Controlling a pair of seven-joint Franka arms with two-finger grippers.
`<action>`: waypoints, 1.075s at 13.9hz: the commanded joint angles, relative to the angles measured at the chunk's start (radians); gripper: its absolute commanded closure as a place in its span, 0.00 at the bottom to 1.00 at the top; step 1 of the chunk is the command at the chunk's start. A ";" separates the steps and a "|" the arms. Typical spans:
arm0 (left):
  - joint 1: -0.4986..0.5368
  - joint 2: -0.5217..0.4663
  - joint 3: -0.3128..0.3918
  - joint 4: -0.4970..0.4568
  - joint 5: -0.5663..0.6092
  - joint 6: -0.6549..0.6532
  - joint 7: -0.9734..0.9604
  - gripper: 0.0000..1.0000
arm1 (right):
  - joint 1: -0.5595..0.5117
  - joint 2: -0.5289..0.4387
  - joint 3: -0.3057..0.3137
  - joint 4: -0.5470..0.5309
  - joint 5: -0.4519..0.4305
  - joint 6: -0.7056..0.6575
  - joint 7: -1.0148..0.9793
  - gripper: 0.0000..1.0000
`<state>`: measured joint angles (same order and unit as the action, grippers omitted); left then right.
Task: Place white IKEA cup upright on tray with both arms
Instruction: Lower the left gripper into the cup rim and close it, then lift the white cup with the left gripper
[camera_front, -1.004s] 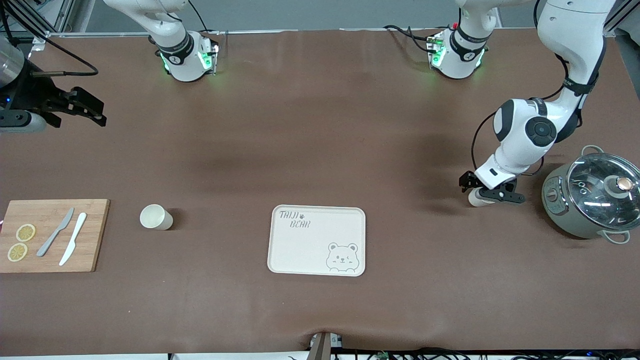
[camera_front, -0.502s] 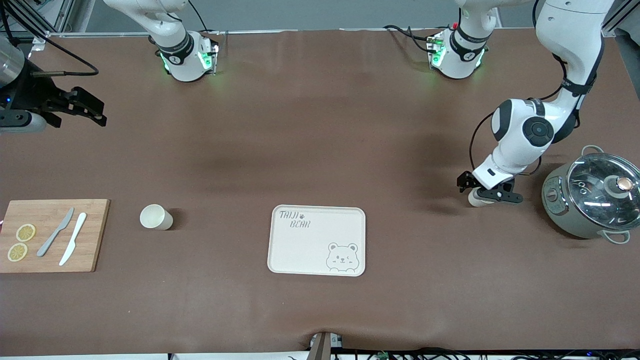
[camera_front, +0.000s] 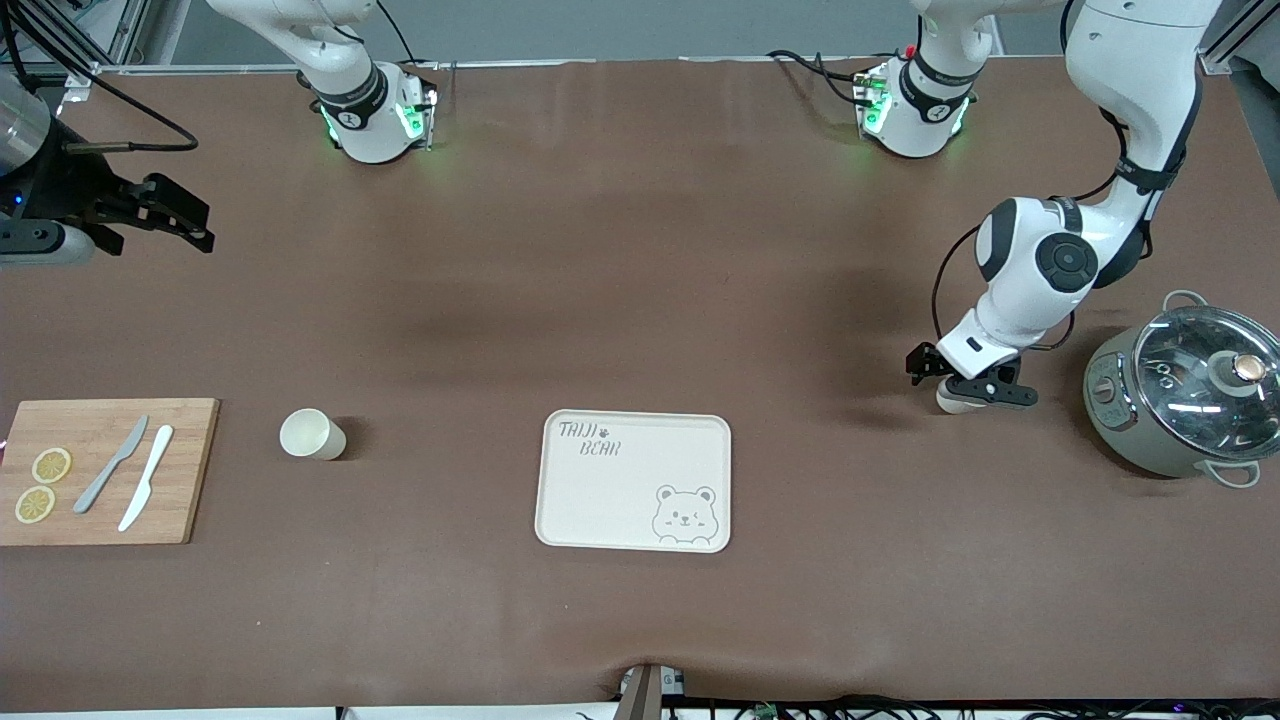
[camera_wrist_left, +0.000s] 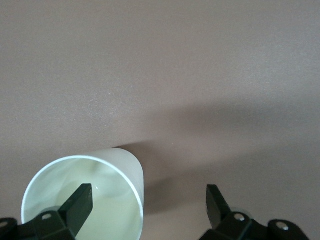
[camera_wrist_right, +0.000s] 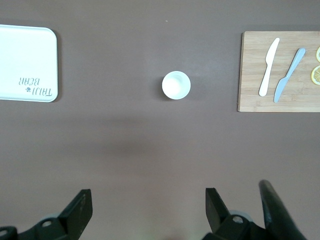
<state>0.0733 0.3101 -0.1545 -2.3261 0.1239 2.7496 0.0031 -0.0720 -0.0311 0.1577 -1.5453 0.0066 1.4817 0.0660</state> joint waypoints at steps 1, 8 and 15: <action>-0.001 -0.003 -0.002 0.004 0.026 0.009 -0.032 0.24 | 0.011 0.005 -0.001 0.008 -0.020 0.000 0.005 0.00; -0.010 -0.006 -0.002 0.004 0.026 0.005 -0.031 1.00 | 0.011 0.005 -0.001 0.008 -0.020 0.000 0.005 0.00; -0.012 -0.002 -0.002 0.007 0.028 0.005 -0.031 1.00 | 0.011 0.010 -0.001 0.010 -0.020 0.000 0.005 0.00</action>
<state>0.0664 0.3068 -0.1547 -2.3188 0.1267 2.7498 0.0019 -0.0718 -0.0270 0.1577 -1.5453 0.0065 1.4818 0.0661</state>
